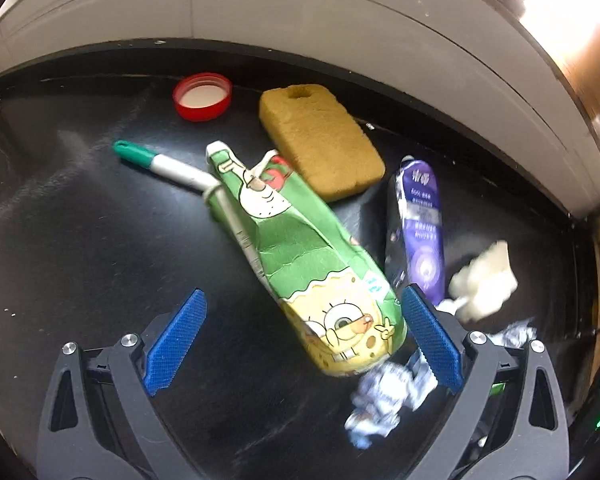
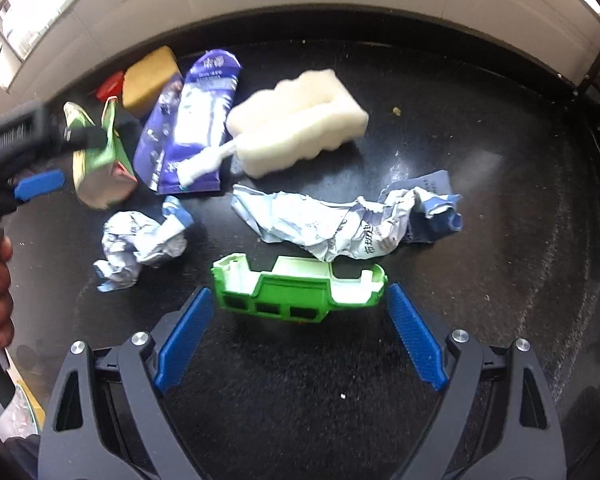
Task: Collect trash
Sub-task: 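Grasp the green SpongeBob bag with the left tool while the right tool grasps the green toy piece, then carry the SpongeBob bag and green toy to the bin and release them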
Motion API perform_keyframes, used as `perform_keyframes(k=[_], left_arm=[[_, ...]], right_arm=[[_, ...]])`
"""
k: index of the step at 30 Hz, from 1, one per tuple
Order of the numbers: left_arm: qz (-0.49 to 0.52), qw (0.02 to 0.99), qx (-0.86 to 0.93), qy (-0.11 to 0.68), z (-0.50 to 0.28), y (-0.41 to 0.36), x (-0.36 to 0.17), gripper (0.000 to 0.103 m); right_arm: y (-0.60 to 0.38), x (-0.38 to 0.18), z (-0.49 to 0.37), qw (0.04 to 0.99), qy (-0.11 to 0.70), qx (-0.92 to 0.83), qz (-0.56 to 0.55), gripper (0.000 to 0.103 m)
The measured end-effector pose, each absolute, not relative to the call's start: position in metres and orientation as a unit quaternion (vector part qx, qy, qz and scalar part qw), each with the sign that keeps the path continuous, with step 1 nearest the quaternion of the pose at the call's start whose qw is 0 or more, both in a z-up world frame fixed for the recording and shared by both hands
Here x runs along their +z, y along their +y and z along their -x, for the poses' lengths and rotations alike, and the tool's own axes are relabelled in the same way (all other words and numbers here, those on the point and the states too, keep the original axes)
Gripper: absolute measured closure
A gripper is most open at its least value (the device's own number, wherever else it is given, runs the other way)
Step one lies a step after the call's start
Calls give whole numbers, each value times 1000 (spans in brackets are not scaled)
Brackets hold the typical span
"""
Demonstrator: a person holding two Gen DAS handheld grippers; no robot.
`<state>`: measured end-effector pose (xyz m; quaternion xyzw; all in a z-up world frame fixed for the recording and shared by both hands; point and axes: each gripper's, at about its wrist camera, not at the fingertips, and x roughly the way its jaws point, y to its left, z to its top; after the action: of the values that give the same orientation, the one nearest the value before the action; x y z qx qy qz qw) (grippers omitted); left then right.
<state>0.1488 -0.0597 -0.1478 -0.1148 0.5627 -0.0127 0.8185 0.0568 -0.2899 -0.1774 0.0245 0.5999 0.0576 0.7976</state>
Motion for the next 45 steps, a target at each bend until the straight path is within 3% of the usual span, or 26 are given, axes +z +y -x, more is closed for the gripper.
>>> perform_keyframes(k=[5,7,10,11,35,45], left_arm=[[125,807,5,577,-164,-61,-160,8],[141,804,8,578,-167,-57,-164,10],[143,803,-4,579,-168,-54,-165,43],[141,802,-3,580,-167,-53,-166,46],[46,837,-9,546,-57,-21,-96,47],[56,852,58,518,-13,38,-72,47]], right_arm=[[-286,-181,-63,799,599,55,-1,18],[-283,-180,-64,802,595,52,12,26],[-284,-179,-63,800,597,58,11,26],[-285,-177,-60,802,594,58,13,26],[-275,-80,-14,846,521,112,28,26],[-174,-35,-28,836,488,240,70,26]])
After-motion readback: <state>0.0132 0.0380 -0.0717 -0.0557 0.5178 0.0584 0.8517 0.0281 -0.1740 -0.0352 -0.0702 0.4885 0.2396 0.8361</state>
